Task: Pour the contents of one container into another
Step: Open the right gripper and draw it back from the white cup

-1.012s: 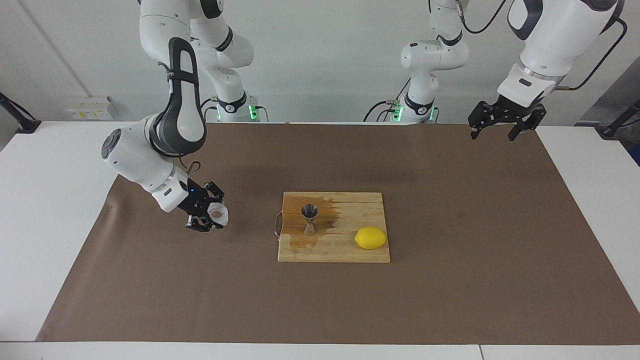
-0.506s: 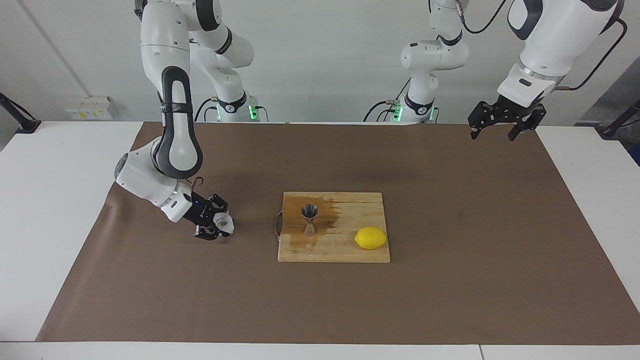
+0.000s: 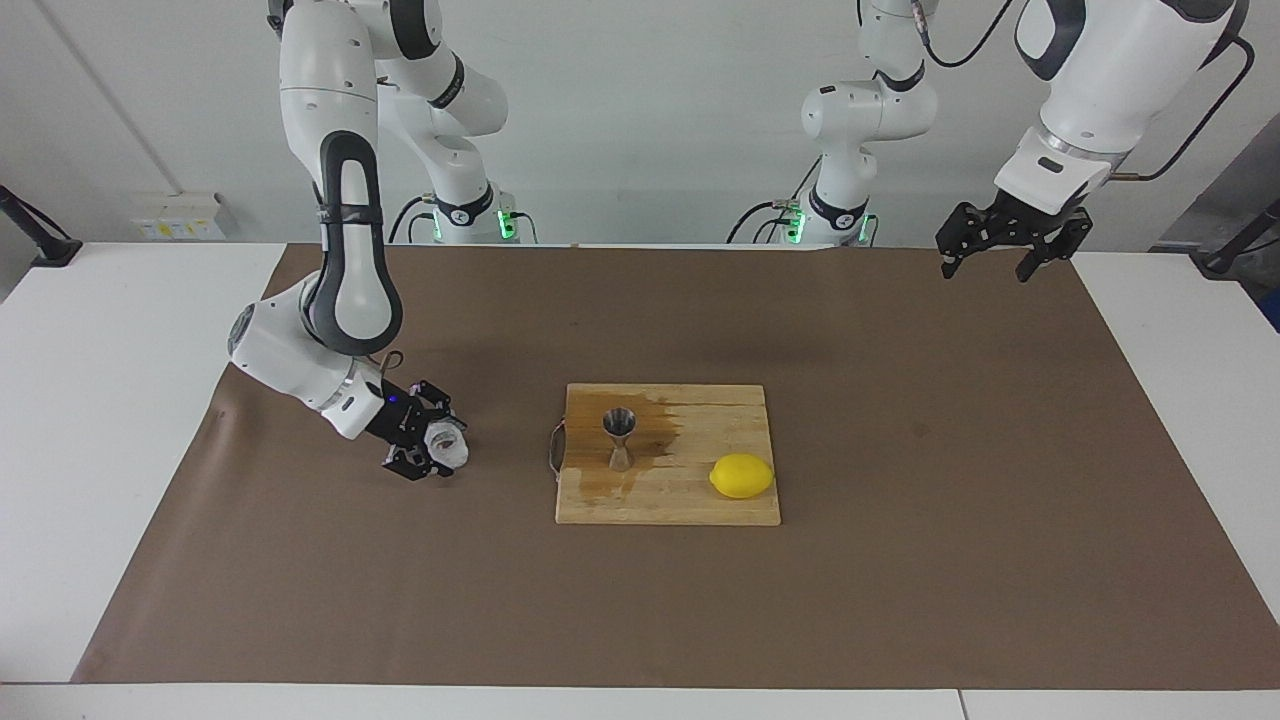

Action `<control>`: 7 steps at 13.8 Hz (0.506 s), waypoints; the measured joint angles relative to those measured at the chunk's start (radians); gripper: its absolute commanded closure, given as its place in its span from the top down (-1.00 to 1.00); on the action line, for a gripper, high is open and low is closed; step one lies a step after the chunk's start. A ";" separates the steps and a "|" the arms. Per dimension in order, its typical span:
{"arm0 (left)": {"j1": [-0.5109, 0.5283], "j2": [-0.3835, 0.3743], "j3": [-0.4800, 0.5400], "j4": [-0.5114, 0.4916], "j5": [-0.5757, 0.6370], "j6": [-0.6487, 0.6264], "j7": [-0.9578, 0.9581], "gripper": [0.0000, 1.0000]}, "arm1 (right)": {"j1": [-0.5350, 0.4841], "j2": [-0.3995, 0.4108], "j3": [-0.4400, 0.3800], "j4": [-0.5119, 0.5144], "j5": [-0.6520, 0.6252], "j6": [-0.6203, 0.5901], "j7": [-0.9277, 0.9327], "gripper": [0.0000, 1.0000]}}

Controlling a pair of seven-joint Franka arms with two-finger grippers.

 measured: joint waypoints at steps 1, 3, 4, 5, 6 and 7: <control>0.000 0.000 0.000 0.000 0.000 0.000 0.000 1.00 | 0.010 -0.032 0.001 0.000 -0.042 -0.006 0.066 1.00; 0.000 0.000 0.000 0.000 0.000 0.000 0.000 1.00 | 0.032 -0.107 0.002 0.000 -0.177 -0.043 0.278 1.00; 0.000 0.000 0.000 0.000 0.000 0.000 0.000 1.00 | 0.046 -0.140 0.002 -0.001 -0.242 -0.061 0.378 1.00; 0.000 0.000 0.000 0.000 0.000 0.000 0.000 1.00 | 0.058 -0.164 0.003 -0.003 -0.306 -0.066 0.471 1.00; 0.000 0.000 0.000 0.000 0.000 0.000 0.000 1.00 | 0.065 -0.179 0.003 -0.005 -0.362 -0.069 0.553 1.00; 0.000 0.000 0.000 0.000 0.000 0.000 0.000 1.00 | 0.067 -0.186 0.003 -0.006 -0.406 -0.070 0.624 1.00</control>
